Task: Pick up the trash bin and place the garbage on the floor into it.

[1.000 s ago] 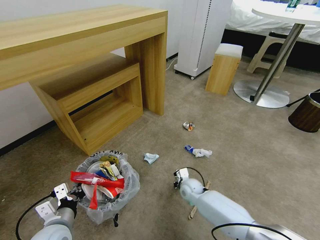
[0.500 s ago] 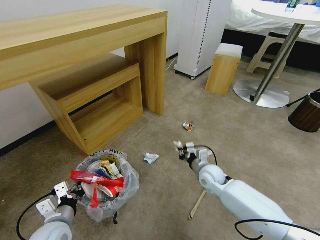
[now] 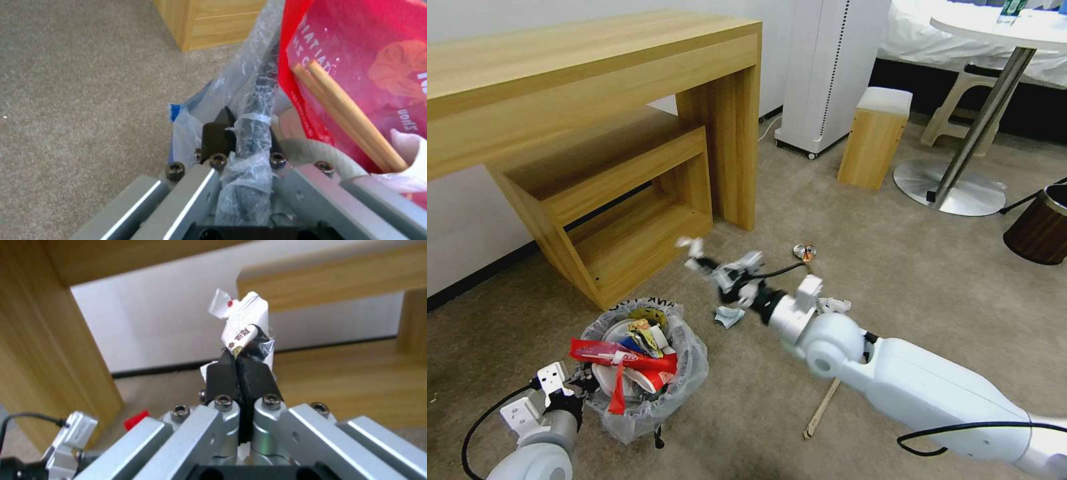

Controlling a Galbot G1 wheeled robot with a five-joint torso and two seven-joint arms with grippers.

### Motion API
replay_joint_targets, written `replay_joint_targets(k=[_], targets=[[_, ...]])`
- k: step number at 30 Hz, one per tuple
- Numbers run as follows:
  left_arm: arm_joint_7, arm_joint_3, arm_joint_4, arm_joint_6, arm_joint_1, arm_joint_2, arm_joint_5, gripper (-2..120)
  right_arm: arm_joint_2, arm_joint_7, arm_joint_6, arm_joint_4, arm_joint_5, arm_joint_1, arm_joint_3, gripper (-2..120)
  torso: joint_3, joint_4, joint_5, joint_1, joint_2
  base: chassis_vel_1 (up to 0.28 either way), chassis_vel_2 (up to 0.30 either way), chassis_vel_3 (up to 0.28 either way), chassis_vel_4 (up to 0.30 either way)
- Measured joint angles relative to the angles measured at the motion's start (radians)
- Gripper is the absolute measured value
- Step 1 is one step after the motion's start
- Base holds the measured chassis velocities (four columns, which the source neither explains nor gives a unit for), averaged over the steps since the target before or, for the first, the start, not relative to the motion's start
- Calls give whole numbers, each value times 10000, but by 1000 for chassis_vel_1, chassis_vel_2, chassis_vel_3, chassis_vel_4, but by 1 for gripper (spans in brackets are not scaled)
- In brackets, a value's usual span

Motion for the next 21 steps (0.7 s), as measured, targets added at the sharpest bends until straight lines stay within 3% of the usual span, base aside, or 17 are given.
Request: replay_joint_targets(k=[11, 21], targets=[[0, -70, -205, 5, 114, -111, 39, 1, 907, 1573, -1030, -505, 520, 419, -2092, 0, 0, -1, 1, 0, 0, 0, 0, 0, 0], [53, -89, -247, -77, 252, -164, 83, 1, 1668, 2251, -1347, -965, 703, 251, -2514, 0, 0, -1, 2, 0, 0, 0, 0, 0, 0]])
